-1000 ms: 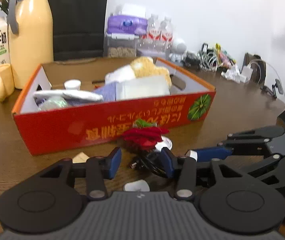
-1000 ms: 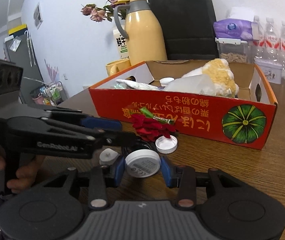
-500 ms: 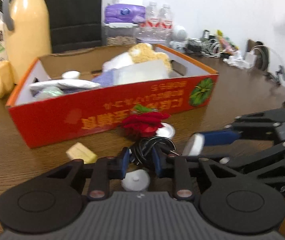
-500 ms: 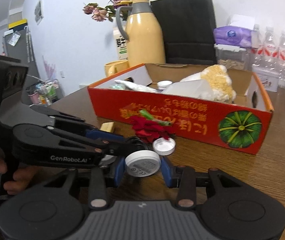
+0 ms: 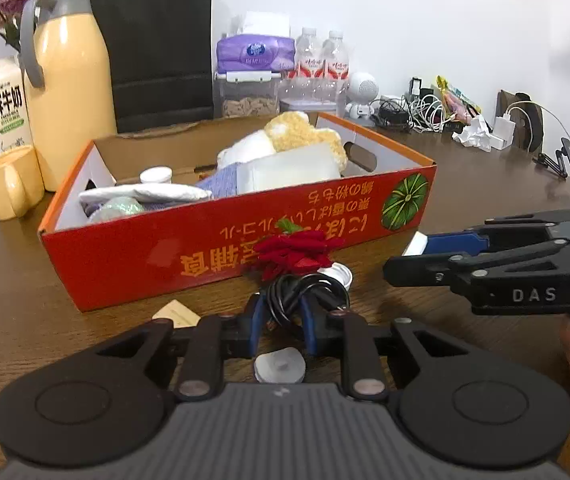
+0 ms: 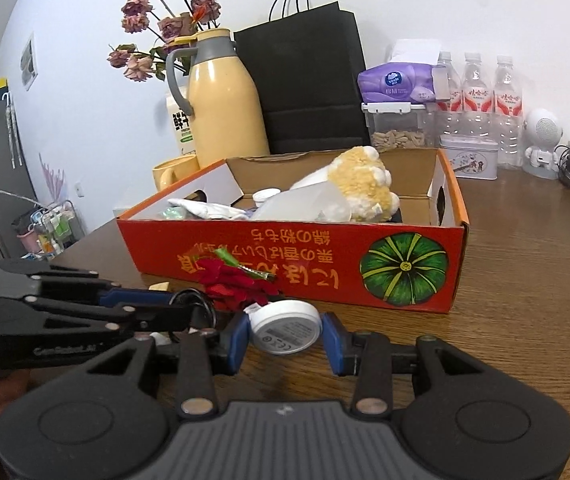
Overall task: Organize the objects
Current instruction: 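Carry the black cable with the left gripper into the box while the right gripper drops the white lid there, then withdraw both grippers from the box toward the remaining items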
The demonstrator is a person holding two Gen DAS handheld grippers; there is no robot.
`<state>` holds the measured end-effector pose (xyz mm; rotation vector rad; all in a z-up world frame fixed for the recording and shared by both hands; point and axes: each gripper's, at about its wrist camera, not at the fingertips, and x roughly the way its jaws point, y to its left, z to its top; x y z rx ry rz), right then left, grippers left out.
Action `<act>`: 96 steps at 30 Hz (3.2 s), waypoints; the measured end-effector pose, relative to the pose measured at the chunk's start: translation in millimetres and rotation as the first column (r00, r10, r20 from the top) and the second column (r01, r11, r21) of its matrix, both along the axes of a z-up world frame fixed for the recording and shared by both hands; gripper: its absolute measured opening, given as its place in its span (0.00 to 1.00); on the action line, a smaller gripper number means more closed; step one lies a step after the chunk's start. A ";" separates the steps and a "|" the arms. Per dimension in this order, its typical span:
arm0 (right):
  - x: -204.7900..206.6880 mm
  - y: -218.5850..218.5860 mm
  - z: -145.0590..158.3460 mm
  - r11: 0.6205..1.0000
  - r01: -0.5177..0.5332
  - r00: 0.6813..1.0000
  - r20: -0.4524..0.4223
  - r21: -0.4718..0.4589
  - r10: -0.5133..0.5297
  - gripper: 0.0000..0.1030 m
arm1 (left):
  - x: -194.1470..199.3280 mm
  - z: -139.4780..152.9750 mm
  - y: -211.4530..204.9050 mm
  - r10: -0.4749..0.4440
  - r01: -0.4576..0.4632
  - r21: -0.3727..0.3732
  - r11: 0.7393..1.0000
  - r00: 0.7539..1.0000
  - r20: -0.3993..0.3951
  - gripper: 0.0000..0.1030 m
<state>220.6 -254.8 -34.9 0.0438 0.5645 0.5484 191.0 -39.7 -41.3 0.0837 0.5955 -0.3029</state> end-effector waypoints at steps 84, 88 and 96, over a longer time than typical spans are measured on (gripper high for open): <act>17.4 19.6 38.4 0.964 0.259 0.932 0.277 -0.060 -0.233 1.00 | 25.3 47.0 24.5 0.352 -0.343 -0.082 0.936 0.898 0.262 1.00; 6.4 23.2 33.5 0.966 0.245 0.941 0.260 -0.083 -0.216 1.00 | 11.6 48.2 30.7 0.361 -0.351 -0.085 0.932 0.894 0.265 1.00; -14.6 30.3 23.9 0.972 0.208 0.959 0.217 -0.113 -0.181 1.00 | -6.4 42.8 45.6 0.359 -0.356 -0.057 0.933 0.904 0.234 1.00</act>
